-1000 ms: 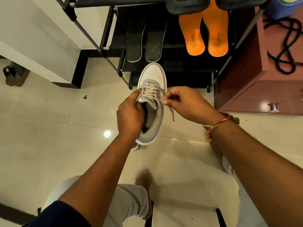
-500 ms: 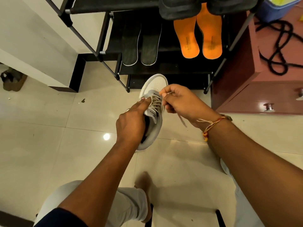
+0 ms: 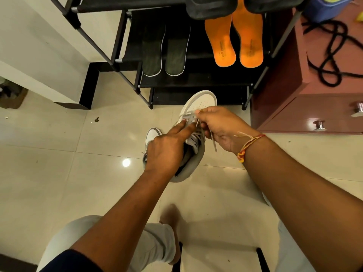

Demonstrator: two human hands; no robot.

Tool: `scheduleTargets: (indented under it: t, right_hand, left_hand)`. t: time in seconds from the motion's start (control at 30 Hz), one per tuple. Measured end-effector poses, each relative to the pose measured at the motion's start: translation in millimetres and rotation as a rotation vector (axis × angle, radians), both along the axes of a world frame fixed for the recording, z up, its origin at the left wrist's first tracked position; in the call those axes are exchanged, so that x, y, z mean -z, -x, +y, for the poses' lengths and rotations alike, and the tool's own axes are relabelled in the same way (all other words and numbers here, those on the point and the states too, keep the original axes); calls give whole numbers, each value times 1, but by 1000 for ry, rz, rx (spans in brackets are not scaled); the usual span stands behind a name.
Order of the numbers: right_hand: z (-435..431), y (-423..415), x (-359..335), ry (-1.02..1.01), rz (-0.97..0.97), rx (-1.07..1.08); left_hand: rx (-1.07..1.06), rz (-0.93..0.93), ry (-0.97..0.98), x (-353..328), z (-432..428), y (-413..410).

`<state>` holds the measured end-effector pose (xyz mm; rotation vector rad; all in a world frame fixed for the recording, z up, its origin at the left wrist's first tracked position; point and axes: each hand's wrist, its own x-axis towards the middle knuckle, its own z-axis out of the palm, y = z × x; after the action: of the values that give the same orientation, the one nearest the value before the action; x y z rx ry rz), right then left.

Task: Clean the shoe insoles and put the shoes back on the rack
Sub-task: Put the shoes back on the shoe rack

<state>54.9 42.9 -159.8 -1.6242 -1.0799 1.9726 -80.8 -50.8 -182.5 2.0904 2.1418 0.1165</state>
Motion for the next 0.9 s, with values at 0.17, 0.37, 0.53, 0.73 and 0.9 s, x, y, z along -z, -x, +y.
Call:
scheduleTargets:
  t: [0.17,0.37,0.53,0.73,0.9]
  right_hand:
    - [0,0,-6,147,198,151]
    - [7,-5,-13,-289,12,44]
    - [-8,-2,-20,-297,131,-319]
    - [-19,9,-8,-391,-269,-815]
    - [-31,15,1,-669,-657,-1041]
  left_hand:
    - [-112,21,119,-6,-1,-2]
    - [-250,35,262,9,2,11]
    - [-388,-76,241,10,7,16]
    - [-658,-358,182,2,16,14]
    - [-503,-391,110,-3,9,4]
